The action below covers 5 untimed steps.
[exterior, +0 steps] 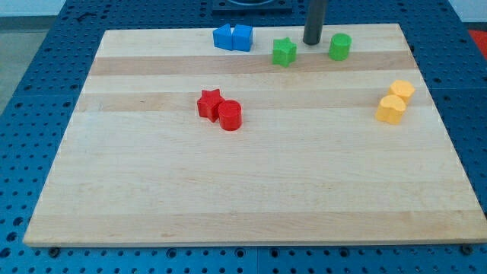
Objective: Slide the green star towards the red star
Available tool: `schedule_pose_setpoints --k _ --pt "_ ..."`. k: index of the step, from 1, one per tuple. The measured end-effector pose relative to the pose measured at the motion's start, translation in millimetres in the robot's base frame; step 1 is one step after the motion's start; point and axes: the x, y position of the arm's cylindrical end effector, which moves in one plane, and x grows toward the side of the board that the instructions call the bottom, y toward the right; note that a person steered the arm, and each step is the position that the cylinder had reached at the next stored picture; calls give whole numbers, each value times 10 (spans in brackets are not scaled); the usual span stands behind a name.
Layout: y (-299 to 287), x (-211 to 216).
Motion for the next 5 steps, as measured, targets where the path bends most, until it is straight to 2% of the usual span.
schedule_pose_setpoints --k 3,4,5 --pt "-1284 1185" --pt "-1195 1189" --pt "-671 921"
